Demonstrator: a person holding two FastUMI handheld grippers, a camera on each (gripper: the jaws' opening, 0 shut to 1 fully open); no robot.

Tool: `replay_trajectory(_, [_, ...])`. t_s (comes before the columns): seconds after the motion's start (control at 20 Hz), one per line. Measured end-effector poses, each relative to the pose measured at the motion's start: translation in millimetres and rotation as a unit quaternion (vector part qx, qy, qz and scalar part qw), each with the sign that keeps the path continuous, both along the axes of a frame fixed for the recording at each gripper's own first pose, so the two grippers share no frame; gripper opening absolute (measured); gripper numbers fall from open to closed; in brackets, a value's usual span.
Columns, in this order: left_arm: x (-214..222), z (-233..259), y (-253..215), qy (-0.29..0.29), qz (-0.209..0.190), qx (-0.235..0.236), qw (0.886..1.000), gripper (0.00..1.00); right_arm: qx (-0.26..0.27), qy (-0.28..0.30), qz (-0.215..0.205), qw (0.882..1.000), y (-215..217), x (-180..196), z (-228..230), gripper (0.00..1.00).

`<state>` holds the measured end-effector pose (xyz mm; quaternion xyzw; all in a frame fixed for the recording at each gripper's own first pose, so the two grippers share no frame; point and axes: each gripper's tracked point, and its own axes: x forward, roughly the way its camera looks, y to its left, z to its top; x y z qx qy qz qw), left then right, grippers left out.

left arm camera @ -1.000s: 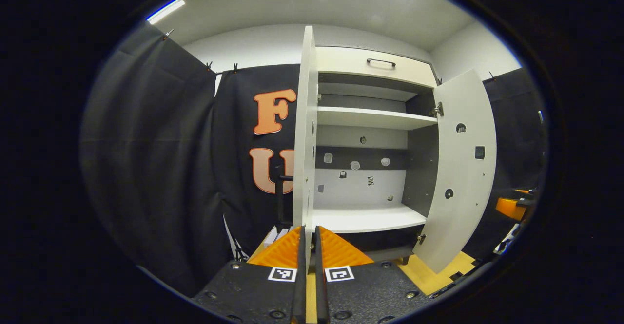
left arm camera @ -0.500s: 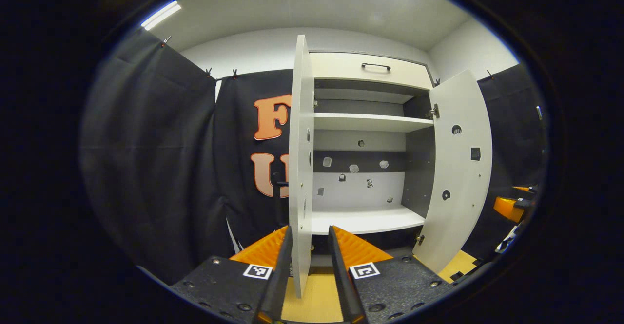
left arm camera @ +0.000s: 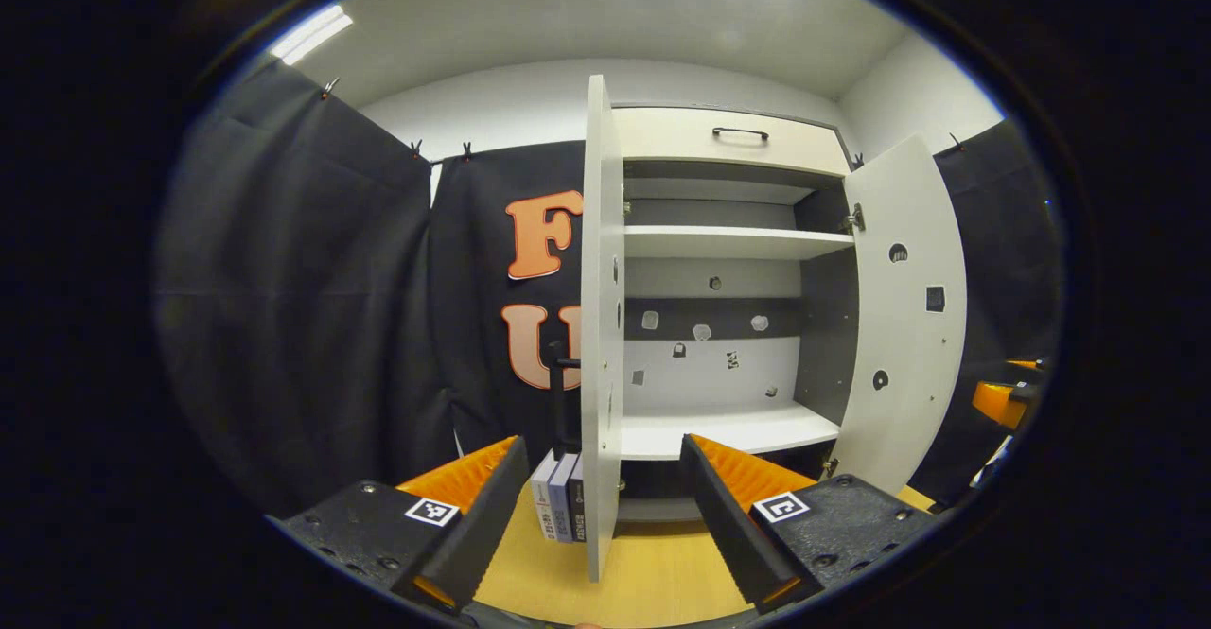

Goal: Open the right door of the double-door shoe cabinet with the right hand, and open the left door with the left hand.

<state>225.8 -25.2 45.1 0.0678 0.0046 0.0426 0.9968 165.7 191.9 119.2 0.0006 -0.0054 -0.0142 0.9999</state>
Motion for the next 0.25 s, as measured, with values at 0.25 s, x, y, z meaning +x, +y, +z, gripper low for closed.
replay_trajectory(0.25, [0.4, 2.4, -0.6, -0.004, -0.002, 0.003, 1.000, 0.97, 0.001, 0.001, 0.000, 1.000, 0.3, -4.0, -1.6, 0.98])
